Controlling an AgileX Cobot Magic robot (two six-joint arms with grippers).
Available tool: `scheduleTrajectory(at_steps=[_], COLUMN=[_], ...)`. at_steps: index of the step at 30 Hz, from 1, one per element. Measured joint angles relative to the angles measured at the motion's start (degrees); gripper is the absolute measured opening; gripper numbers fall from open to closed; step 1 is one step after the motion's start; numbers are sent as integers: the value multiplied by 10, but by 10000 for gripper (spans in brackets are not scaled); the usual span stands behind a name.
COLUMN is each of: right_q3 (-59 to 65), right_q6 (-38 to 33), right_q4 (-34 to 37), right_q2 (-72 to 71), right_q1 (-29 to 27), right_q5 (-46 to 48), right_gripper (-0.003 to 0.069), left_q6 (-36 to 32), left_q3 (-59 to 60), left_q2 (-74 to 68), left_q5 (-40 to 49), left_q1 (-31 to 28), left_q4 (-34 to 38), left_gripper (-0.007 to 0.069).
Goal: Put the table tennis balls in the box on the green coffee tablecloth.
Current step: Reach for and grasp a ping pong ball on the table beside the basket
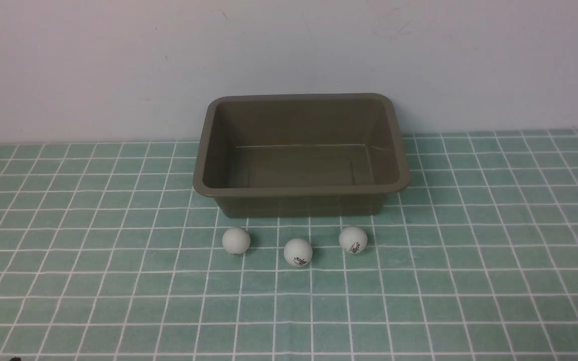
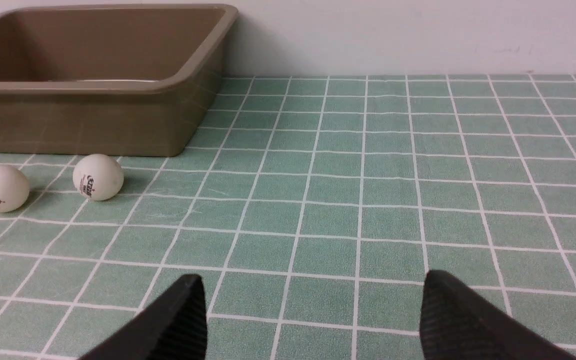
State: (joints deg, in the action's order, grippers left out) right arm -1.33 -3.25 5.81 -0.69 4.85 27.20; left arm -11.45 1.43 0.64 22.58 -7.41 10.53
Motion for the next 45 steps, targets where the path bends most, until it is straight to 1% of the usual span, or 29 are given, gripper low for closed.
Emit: scheduleTrajectory(at_steps=[40, 43, 45], right_q3=[0, -1, -9], right_q6=[-3, 0, 14], right_q4=[0, 12, 27], right_q2=[0, 0, 0], right_q1=[0, 0, 0], right_q5=[0, -4, -18], right_gripper=[516, 516, 516], left_q6=[0, 0, 0], left_q3=[0, 0, 0], left_q2=[0, 0, 0], left_q5=[0, 0, 0], left_q1=[0, 0, 0], left_q4=[0, 0, 0], left_gripper=[447, 447, 447])
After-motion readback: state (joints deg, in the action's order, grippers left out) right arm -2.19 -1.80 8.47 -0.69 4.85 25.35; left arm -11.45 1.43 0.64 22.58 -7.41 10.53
